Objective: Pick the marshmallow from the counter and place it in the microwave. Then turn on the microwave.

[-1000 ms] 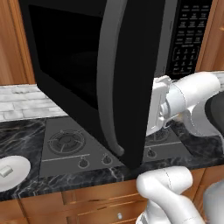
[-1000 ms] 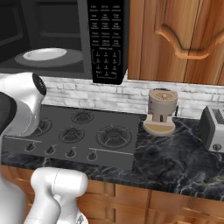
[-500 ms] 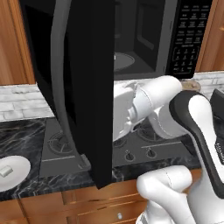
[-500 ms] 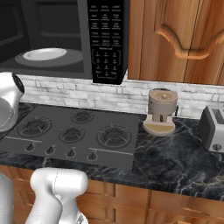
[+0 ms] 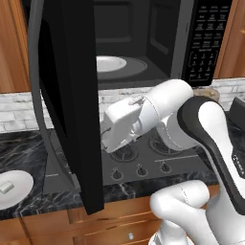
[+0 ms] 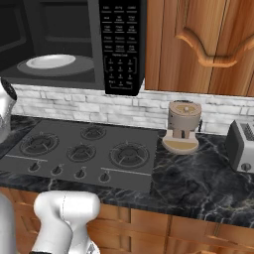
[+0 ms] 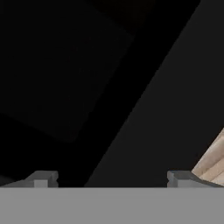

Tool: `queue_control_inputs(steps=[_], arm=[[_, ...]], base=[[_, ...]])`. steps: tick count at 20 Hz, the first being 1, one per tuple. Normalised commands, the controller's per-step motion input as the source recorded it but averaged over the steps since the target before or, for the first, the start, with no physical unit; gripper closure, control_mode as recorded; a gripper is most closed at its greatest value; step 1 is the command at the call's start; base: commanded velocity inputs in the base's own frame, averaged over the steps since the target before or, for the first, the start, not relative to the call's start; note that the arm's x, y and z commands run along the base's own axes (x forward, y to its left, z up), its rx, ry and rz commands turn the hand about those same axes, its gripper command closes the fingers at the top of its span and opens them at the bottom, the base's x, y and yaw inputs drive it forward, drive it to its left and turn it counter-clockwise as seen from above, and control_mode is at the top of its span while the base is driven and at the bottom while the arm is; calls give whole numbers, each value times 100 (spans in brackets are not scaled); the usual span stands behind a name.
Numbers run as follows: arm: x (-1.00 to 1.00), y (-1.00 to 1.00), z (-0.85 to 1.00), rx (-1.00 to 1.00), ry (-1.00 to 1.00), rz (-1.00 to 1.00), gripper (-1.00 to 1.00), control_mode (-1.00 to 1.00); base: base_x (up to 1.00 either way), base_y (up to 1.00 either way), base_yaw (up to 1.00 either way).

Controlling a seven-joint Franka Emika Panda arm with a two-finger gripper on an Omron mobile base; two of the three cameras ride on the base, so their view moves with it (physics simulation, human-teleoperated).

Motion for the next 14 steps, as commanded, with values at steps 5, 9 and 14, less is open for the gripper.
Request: queue_control_inputs(steps=[5, 9, 14], arm=[[1, -73, 16, 0, -27, -4, -100, -100], [6, -42, -6, 0, -31, 0, -100, -100], [30, -18, -35, 1, -33, 1, -100, -100]], base=[[0, 0, 0], [0, 0, 0], [0, 0, 0]])
